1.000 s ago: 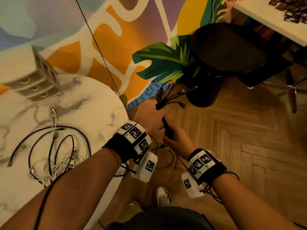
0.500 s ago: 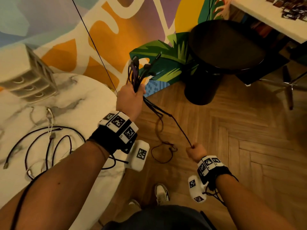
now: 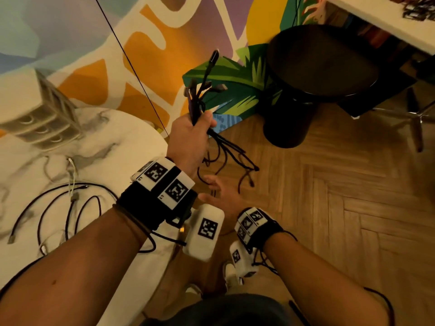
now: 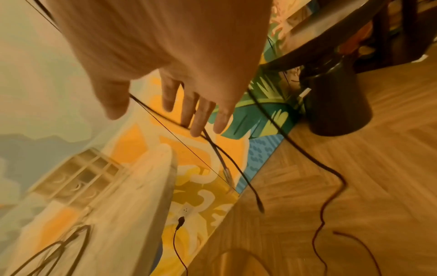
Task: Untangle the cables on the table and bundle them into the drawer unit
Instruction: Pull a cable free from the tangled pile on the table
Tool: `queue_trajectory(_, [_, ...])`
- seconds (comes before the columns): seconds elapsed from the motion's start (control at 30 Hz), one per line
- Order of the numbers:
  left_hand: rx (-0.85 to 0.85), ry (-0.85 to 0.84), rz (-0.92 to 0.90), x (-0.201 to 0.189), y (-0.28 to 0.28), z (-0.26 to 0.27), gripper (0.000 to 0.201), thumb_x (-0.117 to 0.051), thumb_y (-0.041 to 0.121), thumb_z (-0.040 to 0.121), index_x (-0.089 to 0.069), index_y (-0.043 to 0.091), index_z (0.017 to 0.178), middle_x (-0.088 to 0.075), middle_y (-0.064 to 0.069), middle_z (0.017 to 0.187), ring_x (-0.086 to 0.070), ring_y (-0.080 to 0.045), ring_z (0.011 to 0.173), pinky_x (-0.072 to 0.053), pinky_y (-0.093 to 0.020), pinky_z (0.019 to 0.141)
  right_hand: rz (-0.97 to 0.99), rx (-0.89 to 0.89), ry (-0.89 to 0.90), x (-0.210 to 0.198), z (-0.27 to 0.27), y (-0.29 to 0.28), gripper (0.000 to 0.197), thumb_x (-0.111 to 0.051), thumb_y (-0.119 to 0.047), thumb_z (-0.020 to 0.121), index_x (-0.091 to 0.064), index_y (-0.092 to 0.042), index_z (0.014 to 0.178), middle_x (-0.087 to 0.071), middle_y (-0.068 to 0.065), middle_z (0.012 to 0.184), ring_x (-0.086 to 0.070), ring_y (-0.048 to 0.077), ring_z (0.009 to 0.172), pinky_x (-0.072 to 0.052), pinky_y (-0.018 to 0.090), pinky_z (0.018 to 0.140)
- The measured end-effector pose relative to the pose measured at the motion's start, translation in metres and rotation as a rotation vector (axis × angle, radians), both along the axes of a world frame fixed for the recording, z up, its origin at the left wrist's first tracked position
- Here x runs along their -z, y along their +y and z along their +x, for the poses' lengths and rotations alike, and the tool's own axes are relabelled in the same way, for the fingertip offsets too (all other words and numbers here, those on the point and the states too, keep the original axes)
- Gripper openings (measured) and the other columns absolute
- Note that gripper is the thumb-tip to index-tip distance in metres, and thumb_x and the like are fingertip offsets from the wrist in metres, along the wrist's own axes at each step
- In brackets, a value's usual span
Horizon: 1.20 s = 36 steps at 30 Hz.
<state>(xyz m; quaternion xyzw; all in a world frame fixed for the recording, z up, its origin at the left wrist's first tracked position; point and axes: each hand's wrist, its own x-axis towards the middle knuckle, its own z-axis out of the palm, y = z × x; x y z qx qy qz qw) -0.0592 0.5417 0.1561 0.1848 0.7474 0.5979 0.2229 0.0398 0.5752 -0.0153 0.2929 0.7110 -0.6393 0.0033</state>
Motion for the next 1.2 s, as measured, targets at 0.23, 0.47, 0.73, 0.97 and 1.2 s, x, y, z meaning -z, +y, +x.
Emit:
queue_trajectory(0.23, [0.081,0.064,0.031,-0.024,-0.012,-0.004,0.029,-0.048,0.027,0.097,-0.057,0.018,0.072,-0.035,0.007,0.043,-0.027,-0.010,0.038,-0.025,-0.025,0.044,0.131,0.209,-0.264,0.030,0.011,0.042,0.044,-0.048,-0.029,0.096,-0.045,-0.015,0.137,-0.048,0.009,0.139,-0.045,0.028,0.129,-0.038,0.042,0.108])
queue_trajectory(0.47, [0.091,0.199,0.056,-0.026,-0.011,-0.011,0.027,-0.048,0.028,0.097,-0.057,0.019,0.073,-0.041,0.011,0.045,-0.032,-0.005,0.038,-0.027,-0.023,0.044,0.106,0.248,-0.757,0.070,0.100,0.069,0.039,-0.048,-0.018,0.096,-0.050,0.001,0.130,-0.055,0.019,0.123,-0.053,0.031,0.114,-0.040,0.031,0.093])
queue_trajectory(0.73, [0.238,0.440,-0.158,0.011,0.001,0.001,0.025,-0.048,0.029,0.097,-0.059,0.018,0.078,-0.046,0.014,0.060,-0.045,0.006,0.051,-0.028,-0.010,0.049,0.275,0.492,-0.121,0.008,0.088,0.090,0.020,-0.056,-0.016,0.086,-0.065,-0.023,0.102,-0.066,0.008,0.110,-0.062,0.023,0.103,-0.050,0.036,0.088])
queue_trajectory(0.97, [0.354,0.360,-0.318,0.037,0.004,0.008,0.027,-0.044,0.035,0.097,-0.061,0.014,0.093,-0.060,0.003,0.080,-0.056,-0.012,0.069,-0.040,-0.018,0.061,0.184,-0.052,0.185,-0.086,0.006,0.044,0.010,-0.053,-0.015,0.094,-0.058,-0.023,0.094,-0.061,-0.010,0.071,-0.058,-0.002,0.061,-0.047,0.021,0.060])
queue_trajectory(1.2, [0.192,0.291,-0.082,0.004,-0.030,-0.040,0.043,-0.044,0.038,0.097,-0.052,0.018,0.059,-0.039,0.010,0.038,-0.032,-0.007,0.039,-0.027,-0.025,0.048,0.338,0.241,-0.534,0.034,0.067,0.079,0.027,-0.048,-0.031,0.096,-0.060,-0.010,0.086,-0.063,0.015,0.080,-0.054,0.028,0.071,-0.045,0.040,0.064])
